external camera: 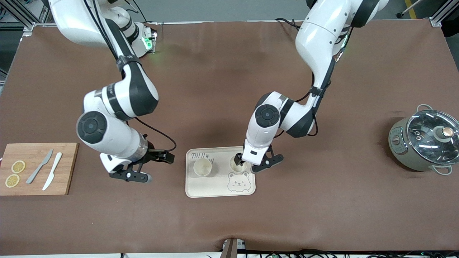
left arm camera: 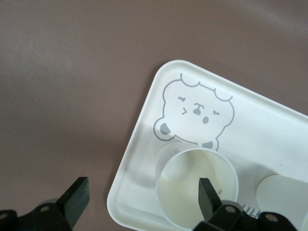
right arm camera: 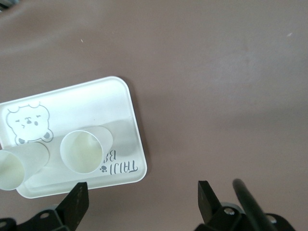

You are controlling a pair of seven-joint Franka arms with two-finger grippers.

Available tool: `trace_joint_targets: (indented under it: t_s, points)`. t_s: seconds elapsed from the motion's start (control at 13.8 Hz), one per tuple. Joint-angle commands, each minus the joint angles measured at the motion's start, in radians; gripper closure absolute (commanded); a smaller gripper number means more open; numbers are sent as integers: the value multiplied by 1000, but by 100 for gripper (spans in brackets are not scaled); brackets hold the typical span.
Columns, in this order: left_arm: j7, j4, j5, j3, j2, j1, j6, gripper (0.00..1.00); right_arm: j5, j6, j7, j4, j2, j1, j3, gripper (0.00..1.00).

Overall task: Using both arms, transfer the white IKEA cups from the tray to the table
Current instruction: 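Reach the right gripper and the left gripper toward the cups on the tray, then lower both grippers around the two white cups and close them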

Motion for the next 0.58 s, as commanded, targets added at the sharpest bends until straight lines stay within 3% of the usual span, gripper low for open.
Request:
trace_joint_targets:
  t_s: [0.0,0.36,0.51]
  points:
    - [-9,25,-11,16,31,-22,15,0,13,14,49,7,34,45,-9,0]
    - [-45,24,-11,16,51,-32,48,2,14,89,115,6,90,88,-9,0]
    - [-47,24,-12,16,49,-31,49,33,18,126,112,4,117,86,-8,0]
